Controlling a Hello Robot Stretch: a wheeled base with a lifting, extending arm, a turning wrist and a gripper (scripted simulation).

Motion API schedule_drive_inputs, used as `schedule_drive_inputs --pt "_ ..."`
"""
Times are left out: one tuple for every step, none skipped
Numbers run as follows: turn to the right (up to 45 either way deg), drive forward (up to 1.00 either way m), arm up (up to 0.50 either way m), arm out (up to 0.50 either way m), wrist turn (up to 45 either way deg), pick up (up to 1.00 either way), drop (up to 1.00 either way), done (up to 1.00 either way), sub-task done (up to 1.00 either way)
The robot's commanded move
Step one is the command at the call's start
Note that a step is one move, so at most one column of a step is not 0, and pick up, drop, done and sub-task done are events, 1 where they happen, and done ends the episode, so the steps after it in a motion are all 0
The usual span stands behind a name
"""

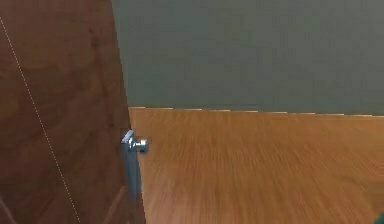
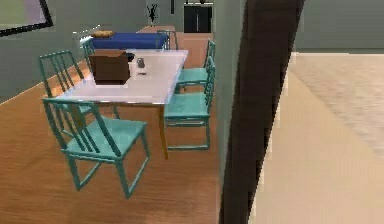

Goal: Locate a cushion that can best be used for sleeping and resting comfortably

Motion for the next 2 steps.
schedule_drive_inputs --pt "0.0 0.1 0.0 0.0 0.0 0.0 0.0 0.0 0.0" --pt "45.0 0.0 0.0 0.0 0.0 0.0 0.0 0.0 0.0"
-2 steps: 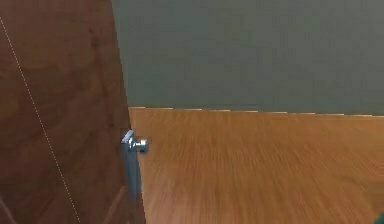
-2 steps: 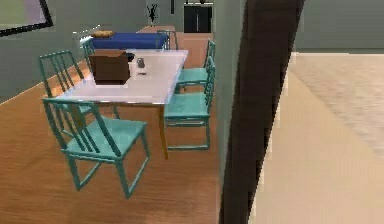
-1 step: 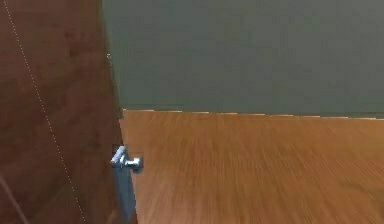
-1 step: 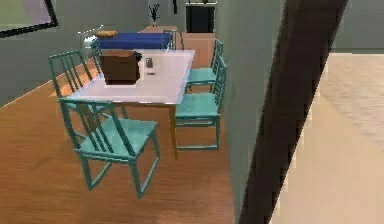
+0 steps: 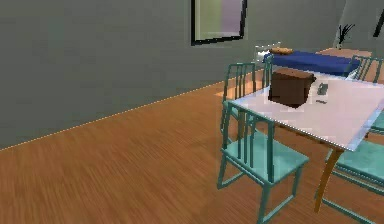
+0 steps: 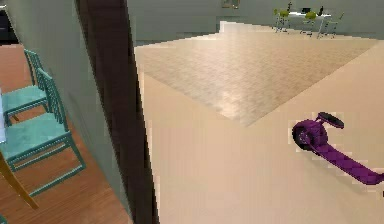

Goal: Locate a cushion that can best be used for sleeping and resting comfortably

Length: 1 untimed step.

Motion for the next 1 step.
schedule_drive_inputs --pt "3.0 0.0 0.0 0.0 0.0 0.0 0.0 0.0 0.0"
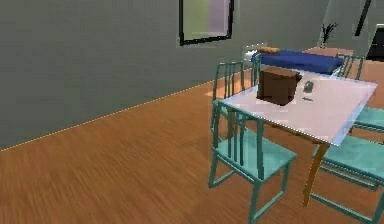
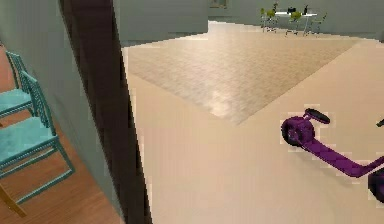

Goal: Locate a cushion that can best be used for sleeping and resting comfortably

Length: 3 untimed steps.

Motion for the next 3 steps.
schedule_drive_inputs --pt "0.0 0.4 0.0 0.0 0.0 0.0 0.0 0.0 0.0" --pt "-21.0 0.0 0.0 0.0 0.0 0.0 0.0 0.0 0.0" --pt "0.0 0.85 0.0 0.0 0.0 0.0 0.0 0.0 0.0"
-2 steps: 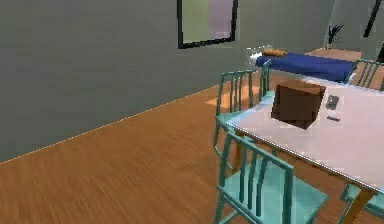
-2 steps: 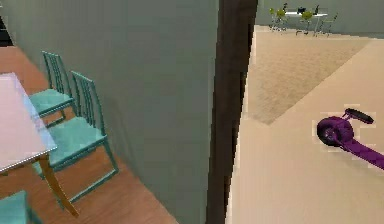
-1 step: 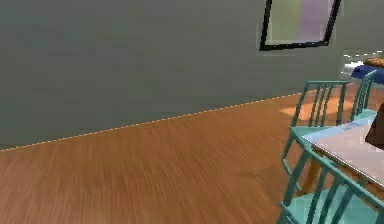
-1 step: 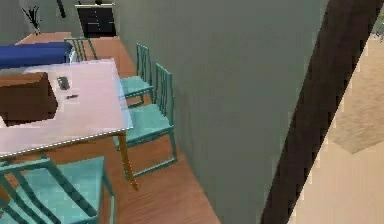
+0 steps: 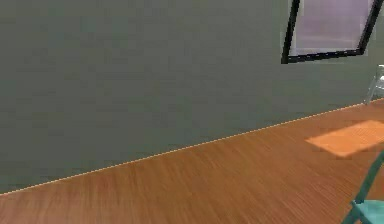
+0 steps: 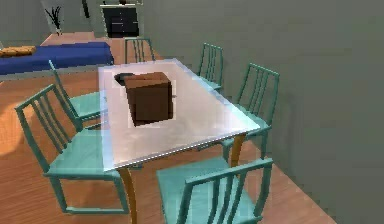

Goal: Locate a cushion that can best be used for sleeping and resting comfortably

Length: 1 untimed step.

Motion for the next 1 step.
schedule_drive_inputs --pt "18.0 0.0 0.0 0.0 0.0 0.0 0.0 0.0 0.0"
